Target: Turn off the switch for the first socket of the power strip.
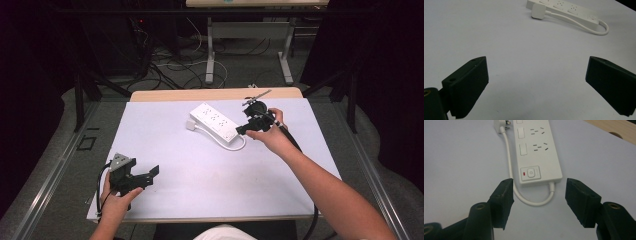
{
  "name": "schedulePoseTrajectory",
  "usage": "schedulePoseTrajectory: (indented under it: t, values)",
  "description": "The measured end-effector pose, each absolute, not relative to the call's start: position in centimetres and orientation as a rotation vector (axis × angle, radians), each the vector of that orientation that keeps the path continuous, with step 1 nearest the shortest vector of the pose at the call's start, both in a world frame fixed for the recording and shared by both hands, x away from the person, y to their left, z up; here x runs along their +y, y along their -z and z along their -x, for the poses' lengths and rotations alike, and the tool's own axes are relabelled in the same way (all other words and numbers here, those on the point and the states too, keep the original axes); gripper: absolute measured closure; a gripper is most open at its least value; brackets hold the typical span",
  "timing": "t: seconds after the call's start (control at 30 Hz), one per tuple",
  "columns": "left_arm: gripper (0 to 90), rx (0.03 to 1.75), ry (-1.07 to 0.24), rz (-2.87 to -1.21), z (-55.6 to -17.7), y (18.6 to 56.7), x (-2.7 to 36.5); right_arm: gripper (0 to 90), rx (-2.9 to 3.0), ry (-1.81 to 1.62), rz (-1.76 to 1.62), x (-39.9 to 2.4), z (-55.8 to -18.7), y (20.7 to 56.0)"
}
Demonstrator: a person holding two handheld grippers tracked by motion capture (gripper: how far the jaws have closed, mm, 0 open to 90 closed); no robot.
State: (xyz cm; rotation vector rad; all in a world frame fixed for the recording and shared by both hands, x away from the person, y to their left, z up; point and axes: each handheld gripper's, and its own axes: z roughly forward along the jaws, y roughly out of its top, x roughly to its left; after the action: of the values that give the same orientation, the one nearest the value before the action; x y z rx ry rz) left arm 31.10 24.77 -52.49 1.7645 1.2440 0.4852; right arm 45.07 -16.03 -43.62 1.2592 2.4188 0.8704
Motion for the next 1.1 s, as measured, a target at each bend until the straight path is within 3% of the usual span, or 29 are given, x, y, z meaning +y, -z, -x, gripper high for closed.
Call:
schedulePoseTrajectory:
  t: [0.5, 1.1]
  values:
    - [4.7, 1.243, -0.487, -1.761, -31.1, 52.5, 24.8, 46.5, 2.366, -0.880, -1.297, -14.5, -47.1, 43.4]
    - [4.9, 1.248, -0.480, -1.754, -31.1, 52.6, 24.8, 62.4, 2.352, -0.895, -1.315, -12.9, -49.2, 44.1]
